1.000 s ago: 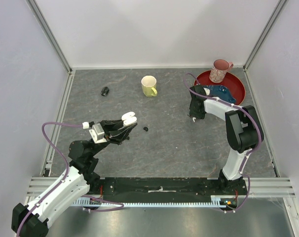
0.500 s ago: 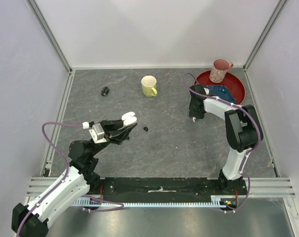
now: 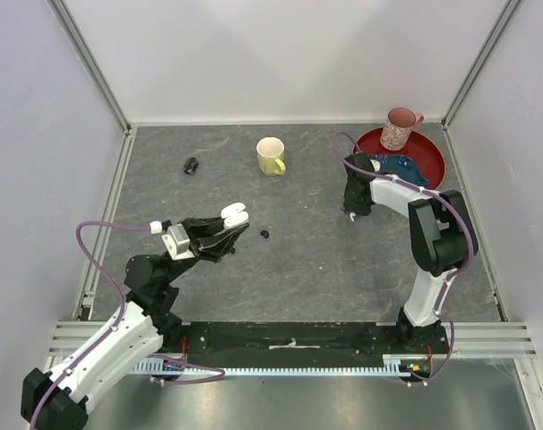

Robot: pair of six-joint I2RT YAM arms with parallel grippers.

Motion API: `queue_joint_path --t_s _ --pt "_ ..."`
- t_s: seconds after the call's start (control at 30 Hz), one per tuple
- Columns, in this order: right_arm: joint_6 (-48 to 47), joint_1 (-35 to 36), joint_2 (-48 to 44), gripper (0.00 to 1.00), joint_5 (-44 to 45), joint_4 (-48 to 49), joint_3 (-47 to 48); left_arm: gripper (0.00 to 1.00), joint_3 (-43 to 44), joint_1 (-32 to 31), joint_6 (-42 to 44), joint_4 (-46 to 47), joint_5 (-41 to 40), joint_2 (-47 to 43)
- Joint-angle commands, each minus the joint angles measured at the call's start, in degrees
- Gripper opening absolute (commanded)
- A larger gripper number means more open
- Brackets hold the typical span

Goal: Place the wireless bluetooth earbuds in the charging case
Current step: Pick up the earbud from the center of the board.

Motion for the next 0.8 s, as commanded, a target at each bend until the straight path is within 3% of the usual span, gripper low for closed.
queue_joint_path --t_s 0.0,0.23,0.77 --pt "0.9 -0.3 -0.9 0.43 -0.3 -0.5 0.1 0.02 0.8 -0.2 -0.3 1.3 -0.8 -0.1" --pt "0.8 -0.3 -1.0 0.38 -0.4 -0.2 -0.6 0.02 0.8 -0.2 -0.4 1.2 -0.8 0.2" --pt "1.3 -0.3 -2.2 0.43 -0.7 0.2 -2.3 0.02 0.8 -0.2 -0.4 1.3 -0.9 0.2"
